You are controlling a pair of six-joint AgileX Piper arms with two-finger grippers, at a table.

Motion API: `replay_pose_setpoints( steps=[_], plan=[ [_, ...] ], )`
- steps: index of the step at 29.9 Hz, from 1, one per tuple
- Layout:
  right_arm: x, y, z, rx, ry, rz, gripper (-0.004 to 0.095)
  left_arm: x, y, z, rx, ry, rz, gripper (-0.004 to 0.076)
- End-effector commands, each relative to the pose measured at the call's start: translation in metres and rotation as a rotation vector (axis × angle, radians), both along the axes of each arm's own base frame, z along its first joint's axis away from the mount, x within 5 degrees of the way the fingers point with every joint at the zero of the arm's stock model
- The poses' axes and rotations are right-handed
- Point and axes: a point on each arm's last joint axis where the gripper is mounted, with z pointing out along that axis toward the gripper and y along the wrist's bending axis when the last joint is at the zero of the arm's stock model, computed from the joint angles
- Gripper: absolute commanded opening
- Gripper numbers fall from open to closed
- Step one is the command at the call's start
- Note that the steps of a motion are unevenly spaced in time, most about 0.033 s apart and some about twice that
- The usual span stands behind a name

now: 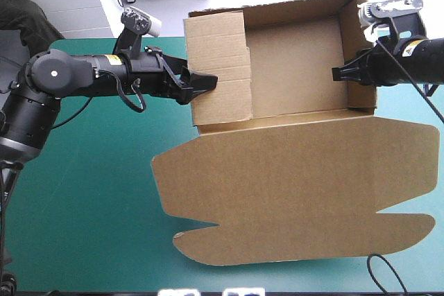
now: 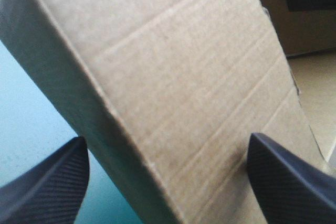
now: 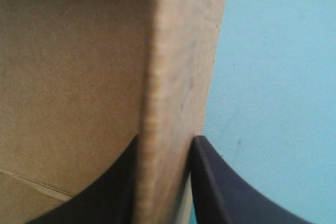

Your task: Fold the box

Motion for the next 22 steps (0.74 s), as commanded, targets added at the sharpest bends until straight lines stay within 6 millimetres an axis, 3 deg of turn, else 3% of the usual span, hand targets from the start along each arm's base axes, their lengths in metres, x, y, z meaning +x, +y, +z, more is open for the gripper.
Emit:
replay_pose_setpoints(
  steps=[1,7,13,17,22],
  plan=[
    [-0.011,0.003,0.022,0.096,-0.126,0.008,-0.0017,-0.006,-0.005,0.021,-0.055,-0.038,0.056,0.0584],
    [-0.01,0.005,0.024,0.117,-0.138,0.02,-0.0018,0.005,-0.019,0.009,-0.004,0.029,0.115,0.0557],
    [-0.011,0.005,0.024,0.111,-0.142,0.031,-0.0017,0.004,-0.021,0.015,0.047,-0.016,0.197,0.0435],
    [-0.01,0.007,0.024,0.126,-0.146,0.04,-0.0018,0.001,-0.026,0.019,0.037,-0.036,0.18,0.0279],
    [-0.004,0.01,0.019,0.145,-0.108,0.064,-0.0017,-0.002,-0.029,0.018,0.084,-0.073,0.133,-0.0006]
  ],
)
